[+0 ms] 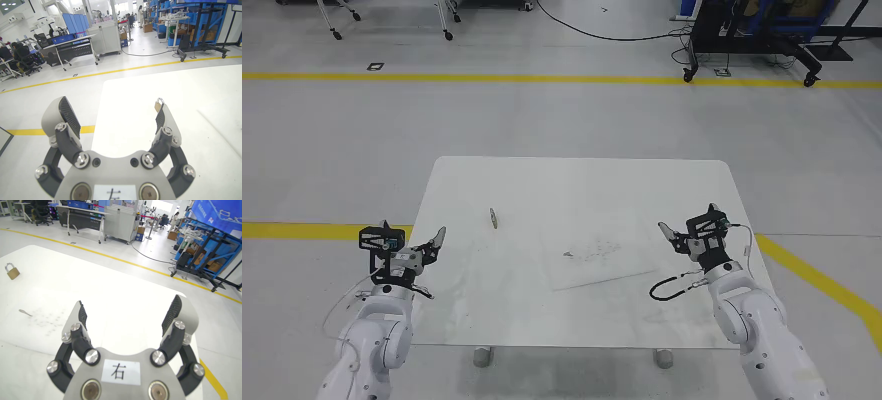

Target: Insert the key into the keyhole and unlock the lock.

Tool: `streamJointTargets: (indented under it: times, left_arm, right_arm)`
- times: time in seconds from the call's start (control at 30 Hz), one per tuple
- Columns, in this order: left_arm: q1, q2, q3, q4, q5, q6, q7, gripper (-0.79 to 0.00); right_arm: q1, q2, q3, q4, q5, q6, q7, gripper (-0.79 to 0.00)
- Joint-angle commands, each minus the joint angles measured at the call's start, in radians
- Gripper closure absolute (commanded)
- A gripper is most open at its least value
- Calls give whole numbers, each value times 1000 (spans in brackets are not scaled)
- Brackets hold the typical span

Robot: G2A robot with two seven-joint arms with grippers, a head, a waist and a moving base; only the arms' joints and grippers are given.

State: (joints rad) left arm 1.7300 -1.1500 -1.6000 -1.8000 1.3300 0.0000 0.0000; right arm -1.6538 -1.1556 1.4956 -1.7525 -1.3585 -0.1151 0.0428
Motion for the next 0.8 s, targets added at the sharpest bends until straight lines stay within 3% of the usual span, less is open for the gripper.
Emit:
streamJointTargets:
  times: [0.0, 0.5, 0.77]
  left_arm:
    - [0, 0, 0, 0, 0, 0, 0, -785]
    - [0, 0, 0, 0, 0, 0, 0, -785]
    - [0, 0, 0, 0, 0, 0, 0, -785]
  right_arm:
    - [3, 0, -6, -1, -16, 2, -6, -785]
    - [3, -1, -8, 0, -10, -2, -7, -785]
    - [151, -19, -150, 159, 77, -170, -18, -785]
